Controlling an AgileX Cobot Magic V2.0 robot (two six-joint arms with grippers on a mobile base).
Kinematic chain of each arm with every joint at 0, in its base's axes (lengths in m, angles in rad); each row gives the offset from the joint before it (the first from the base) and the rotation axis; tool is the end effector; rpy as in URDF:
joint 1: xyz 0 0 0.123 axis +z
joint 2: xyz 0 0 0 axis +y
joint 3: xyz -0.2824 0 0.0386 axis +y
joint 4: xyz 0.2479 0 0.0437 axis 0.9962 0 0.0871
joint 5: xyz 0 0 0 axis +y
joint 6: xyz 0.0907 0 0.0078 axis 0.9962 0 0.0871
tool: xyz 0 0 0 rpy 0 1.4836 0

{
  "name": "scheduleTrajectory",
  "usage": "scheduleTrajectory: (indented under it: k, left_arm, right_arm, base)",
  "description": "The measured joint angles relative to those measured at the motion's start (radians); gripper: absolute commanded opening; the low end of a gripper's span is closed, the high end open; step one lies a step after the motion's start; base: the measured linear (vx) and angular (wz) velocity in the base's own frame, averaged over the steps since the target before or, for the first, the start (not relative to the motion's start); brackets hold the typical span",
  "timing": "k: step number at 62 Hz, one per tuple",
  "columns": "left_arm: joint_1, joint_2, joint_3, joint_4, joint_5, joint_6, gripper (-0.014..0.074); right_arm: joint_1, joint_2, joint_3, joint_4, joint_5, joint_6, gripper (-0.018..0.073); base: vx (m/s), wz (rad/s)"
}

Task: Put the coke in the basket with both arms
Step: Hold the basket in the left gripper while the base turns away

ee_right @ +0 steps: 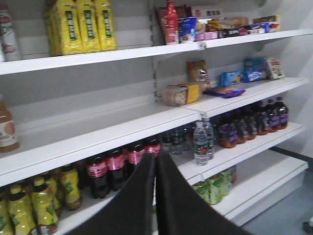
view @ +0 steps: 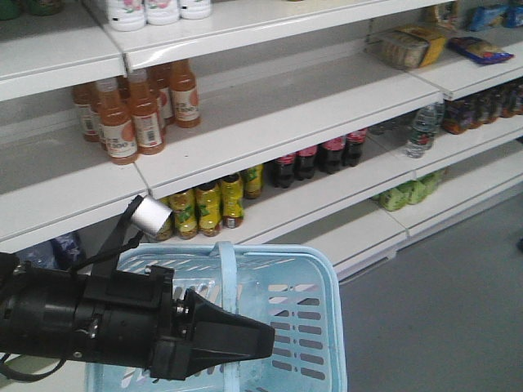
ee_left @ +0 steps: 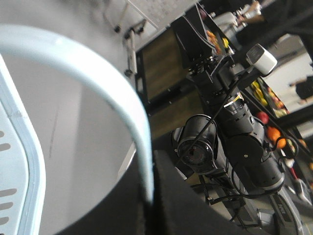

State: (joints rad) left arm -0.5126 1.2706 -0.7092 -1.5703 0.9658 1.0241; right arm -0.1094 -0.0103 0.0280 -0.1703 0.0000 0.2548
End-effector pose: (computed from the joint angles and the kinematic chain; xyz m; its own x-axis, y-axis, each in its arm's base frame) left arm 0.1658 -0.1793 0.2856 -0.8163 0.1206 -0.5649 0.5764 0.2334 -0.7831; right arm 0.0563 -0.0062 0.2042 0.0780 0.0763 -0.9940 0.1030 0.9911 0.0842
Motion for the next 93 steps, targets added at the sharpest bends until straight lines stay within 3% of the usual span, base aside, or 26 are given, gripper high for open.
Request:
scheduleTrajectory:
  k: [93]
  left_arm:
    - [0.0, 0.0, 0.0, 0.0, 0.0, 0.0, -0.0006]
  right_arm:
    - [0.0, 0.0, 0.0, 0.0, 0.0, 0.0, -0.0008]
  base:
    - [-0.05, -0.5]
